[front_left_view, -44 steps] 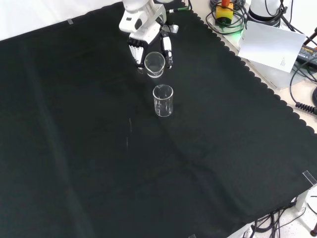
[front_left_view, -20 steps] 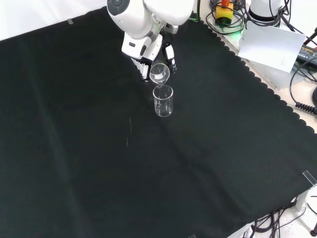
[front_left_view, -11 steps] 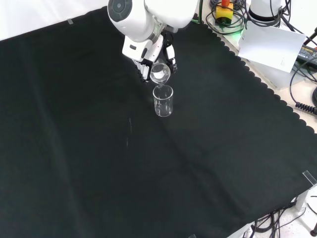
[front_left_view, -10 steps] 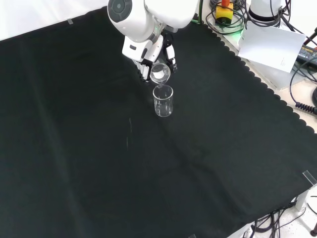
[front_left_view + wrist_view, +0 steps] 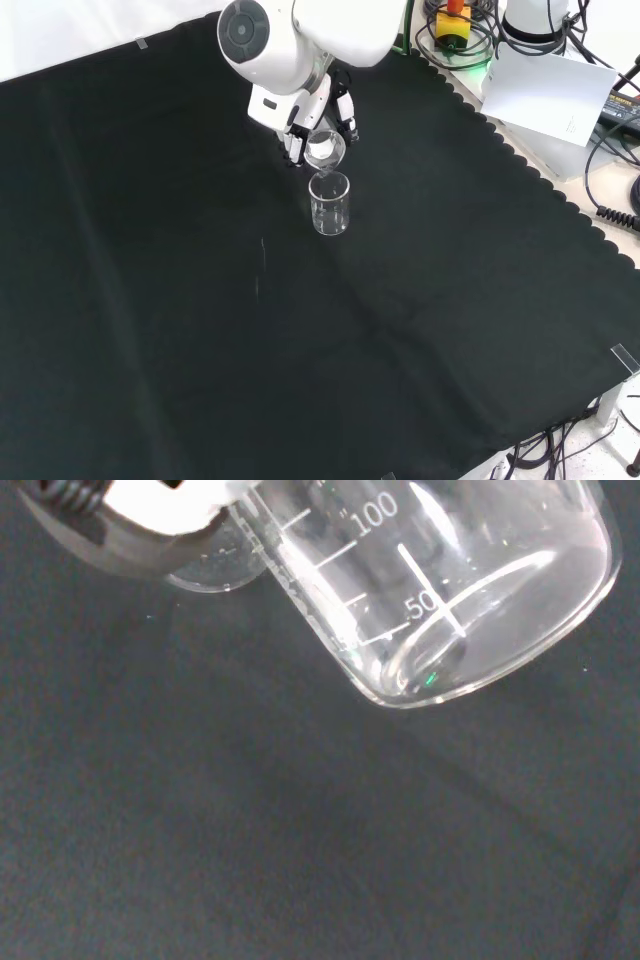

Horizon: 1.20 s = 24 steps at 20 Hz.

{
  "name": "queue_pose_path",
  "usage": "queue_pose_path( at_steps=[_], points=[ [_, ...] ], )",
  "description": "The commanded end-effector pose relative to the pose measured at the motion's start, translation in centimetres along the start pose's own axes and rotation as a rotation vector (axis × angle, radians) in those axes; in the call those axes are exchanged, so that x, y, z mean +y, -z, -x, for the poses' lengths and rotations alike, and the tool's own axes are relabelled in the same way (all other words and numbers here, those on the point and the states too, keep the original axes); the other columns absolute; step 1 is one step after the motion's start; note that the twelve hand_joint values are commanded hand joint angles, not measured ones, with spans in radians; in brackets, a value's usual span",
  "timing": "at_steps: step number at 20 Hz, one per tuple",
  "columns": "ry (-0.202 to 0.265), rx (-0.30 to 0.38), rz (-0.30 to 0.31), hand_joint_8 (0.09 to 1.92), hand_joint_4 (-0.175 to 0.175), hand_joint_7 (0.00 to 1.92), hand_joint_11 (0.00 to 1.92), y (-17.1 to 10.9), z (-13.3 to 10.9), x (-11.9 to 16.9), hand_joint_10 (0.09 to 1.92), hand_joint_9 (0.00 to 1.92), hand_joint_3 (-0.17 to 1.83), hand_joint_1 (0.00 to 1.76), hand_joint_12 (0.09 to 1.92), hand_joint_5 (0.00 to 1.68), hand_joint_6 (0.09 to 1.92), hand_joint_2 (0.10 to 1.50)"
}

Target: Pour the water from the handheld beaker into the one on the table.

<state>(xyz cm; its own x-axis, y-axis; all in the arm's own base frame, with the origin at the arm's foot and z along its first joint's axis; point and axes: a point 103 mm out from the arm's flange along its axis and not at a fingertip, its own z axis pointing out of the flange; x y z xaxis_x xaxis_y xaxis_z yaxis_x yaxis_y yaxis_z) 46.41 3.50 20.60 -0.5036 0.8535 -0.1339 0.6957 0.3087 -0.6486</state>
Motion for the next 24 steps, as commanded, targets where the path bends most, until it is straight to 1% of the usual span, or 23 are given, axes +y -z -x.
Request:
queue_pose_path(
  at_steps=[1,9,13,21,24],
  points=[
    [-0.005,-0.026,-0.022,1.19,-0.175,1.4,1.34,0.1,-0.2,-0.1,0.87,1.55,-0.17,1.18,0.89,1.11,0.87,1.13],
    [-0.016,-0.081,-0.099,1.19,-0.175,1.39,1.34,0.4,-0.7,0.0,0.87,1.55,-0.17,1.18,0.89,1.11,0.88,1.13],
    [-0.024,-0.095,-0.12,1.19,-0.175,1.39,1.34,0.6,-0.7,0.1,0.87,1.55,-0.17,1.18,0.89,1.1,0.88,1.13],
    [-0.077,-0.127,-0.149,1.19,-0.175,1.39,1.34,1.0,-0.7,0.1,0.87,1.55,-0.17,1.18,0.89,1.1,0.88,1.13],
    [-0.086,-0.133,-0.163,1.19,-0.175,1.39,1.34,1.2,-0.8,0.2,0.87,1.55,-0.17,1.18,0.89,1.1,0.89,1.13]
  ],
)
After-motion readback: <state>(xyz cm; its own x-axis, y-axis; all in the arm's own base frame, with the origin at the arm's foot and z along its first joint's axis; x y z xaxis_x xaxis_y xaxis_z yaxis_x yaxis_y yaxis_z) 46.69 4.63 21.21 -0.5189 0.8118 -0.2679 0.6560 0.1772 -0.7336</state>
